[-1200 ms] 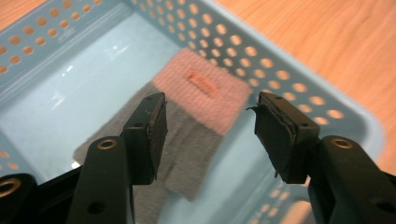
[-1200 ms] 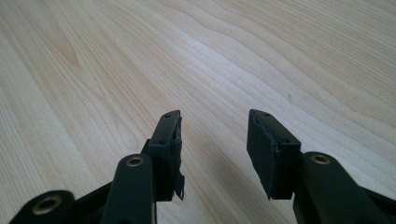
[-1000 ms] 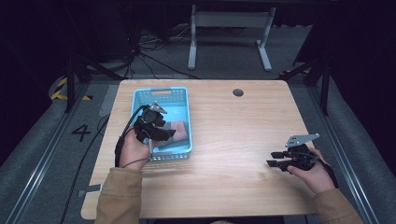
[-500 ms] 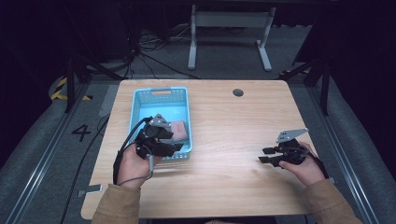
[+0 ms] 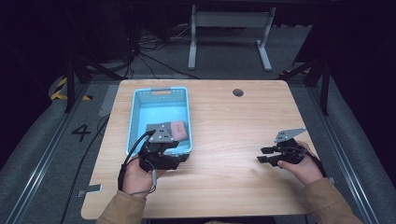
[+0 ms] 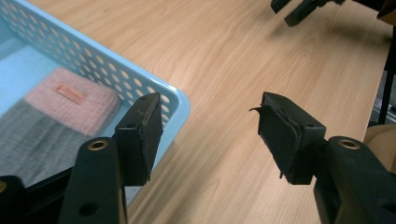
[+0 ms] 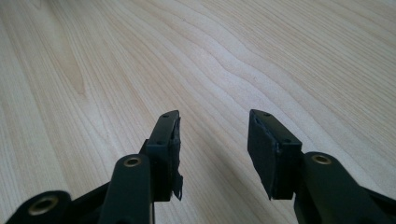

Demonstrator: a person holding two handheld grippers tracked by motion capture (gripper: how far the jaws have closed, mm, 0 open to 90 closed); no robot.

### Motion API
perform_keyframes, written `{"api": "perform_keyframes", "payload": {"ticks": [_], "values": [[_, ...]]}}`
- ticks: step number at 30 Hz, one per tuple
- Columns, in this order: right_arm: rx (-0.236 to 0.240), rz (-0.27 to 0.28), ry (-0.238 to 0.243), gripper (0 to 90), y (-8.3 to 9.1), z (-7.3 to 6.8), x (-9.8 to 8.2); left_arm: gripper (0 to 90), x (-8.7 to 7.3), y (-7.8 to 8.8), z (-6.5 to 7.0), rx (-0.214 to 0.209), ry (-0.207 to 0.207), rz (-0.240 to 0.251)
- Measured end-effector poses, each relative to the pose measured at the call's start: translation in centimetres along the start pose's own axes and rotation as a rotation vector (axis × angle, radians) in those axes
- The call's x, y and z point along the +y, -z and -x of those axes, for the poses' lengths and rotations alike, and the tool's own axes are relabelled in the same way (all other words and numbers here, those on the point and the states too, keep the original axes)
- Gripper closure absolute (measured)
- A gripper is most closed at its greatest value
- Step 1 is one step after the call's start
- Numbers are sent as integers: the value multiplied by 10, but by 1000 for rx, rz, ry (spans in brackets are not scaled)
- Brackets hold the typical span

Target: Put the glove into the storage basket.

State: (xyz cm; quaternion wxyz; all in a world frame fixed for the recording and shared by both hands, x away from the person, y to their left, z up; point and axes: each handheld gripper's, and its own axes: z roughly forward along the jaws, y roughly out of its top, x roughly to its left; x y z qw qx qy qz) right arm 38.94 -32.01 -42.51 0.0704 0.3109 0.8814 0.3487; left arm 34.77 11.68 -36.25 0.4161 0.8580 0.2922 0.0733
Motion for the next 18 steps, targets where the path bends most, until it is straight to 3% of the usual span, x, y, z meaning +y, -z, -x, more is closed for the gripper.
{"api": "perform_keyframes", "payload": {"ticks": [5,11,13,15,18], "values": [[3,5,-2,553,1,0,-2,404,-13,-13,12,-33,-12,11],[0,-1,-6,552,0,0,-5,392,-34,-32,24,-28,-84,-4],[4,-7,-4,552,-2,-1,-5,378,-43,-43,23,8,-103,-56],[5,-10,-2,552,-3,-2,-5,376,-50,-52,21,-7,-87,-78],[7,-19,4,552,-6,-2,-6,373,-52,-60,25,-24,-95,-91]]}}
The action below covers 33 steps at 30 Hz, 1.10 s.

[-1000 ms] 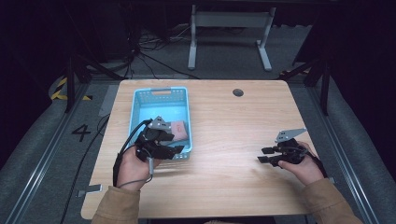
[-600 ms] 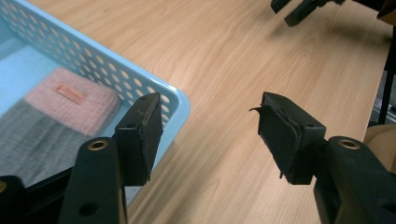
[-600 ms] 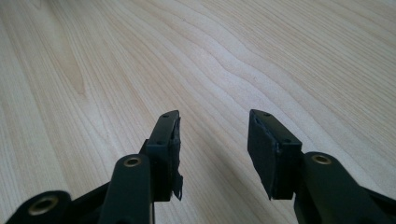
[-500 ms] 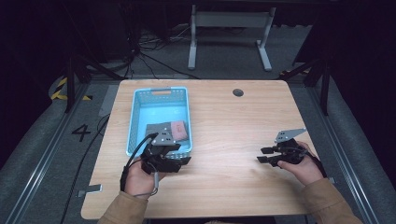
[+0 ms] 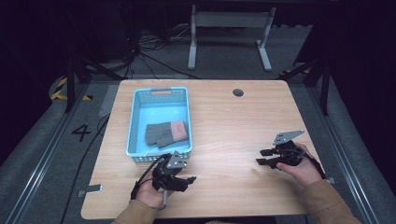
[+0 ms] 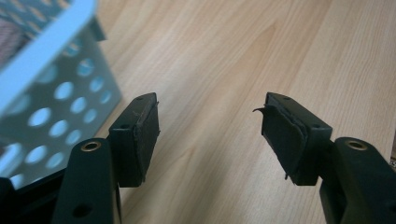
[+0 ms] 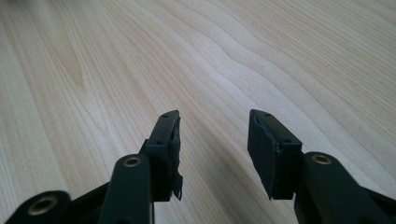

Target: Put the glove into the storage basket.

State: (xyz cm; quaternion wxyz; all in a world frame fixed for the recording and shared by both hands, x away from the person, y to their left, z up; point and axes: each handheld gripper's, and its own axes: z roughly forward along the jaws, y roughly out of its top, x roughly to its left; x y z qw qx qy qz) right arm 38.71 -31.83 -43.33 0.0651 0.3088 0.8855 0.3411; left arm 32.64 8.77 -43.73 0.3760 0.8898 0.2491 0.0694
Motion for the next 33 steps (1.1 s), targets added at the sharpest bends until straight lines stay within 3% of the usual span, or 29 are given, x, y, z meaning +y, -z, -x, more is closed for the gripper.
{"api": "perform_keyframes", "payload": {"ticks": [2,5,7,12,17,20,33], "values": [[-1,-2,-4,547,-2,0,-1,367,0,-6,2,-12,-8,1],[-10,-1,0,544,-7,-1,-5,367,-2,-15,3,-45,26,-18],[-19,0,16,542,-11,-3,-6,374,-2,-19,7,-30,47,-13],[-43,3,36,536,-17,-5,-9,354,4,-28,17,-24,7,-1],[-56,23,51,516,-18,-8,-10,354,2,-36,18,-8,-16,-46],[-59,28,58,512,-18,-9,-10,354,3,-37,16,-35,17,-49],[-60,32,55,511,-18,-10,-10,353,2,-35,14,-13,18,-55]]}}
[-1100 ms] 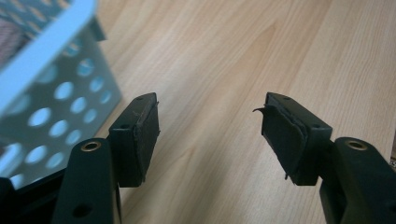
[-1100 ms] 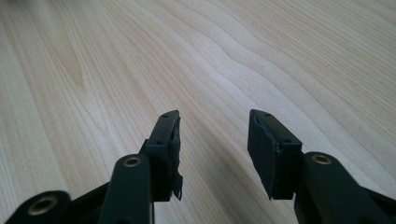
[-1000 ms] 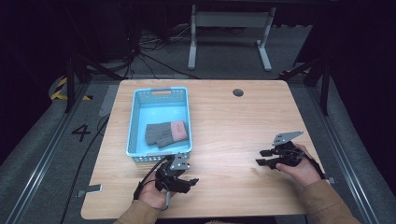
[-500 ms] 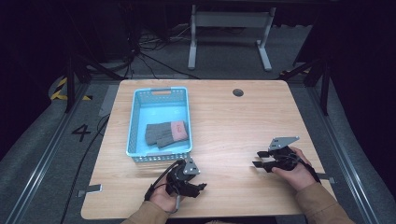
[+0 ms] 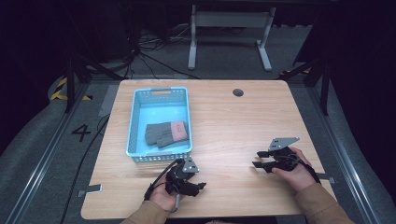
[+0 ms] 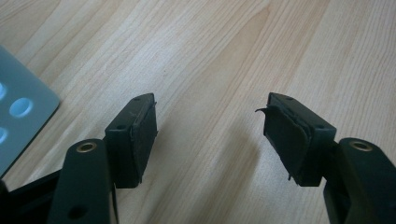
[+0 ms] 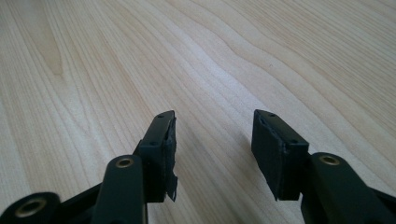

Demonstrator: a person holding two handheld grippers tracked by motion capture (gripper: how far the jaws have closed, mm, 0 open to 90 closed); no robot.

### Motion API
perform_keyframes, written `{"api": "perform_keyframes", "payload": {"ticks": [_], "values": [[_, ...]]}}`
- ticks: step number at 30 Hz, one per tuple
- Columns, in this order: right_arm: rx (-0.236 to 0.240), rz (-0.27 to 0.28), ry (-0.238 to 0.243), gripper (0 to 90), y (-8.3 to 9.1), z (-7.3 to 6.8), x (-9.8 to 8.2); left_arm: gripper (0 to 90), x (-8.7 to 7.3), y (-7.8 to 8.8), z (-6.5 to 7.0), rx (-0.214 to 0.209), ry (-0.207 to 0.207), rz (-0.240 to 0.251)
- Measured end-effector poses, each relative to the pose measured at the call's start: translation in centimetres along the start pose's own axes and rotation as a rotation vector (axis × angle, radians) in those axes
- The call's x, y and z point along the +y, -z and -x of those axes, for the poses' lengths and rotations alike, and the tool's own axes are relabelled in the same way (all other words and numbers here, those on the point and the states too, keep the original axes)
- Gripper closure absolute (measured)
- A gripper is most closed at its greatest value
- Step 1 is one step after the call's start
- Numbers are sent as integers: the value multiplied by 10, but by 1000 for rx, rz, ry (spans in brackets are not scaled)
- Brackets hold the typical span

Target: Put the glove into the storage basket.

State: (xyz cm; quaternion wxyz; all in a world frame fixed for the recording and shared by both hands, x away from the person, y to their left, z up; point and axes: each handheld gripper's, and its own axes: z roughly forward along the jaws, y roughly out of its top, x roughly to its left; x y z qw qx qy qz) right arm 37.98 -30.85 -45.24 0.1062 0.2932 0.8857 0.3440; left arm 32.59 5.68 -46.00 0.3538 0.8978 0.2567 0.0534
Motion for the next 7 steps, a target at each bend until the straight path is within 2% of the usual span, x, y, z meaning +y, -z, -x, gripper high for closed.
{"api": "perform_keyframes", "payload": {"ticks": [7], "values": [[-1,5,1,511,0,0,0,353,0,0,1,1,-6,1]]}}
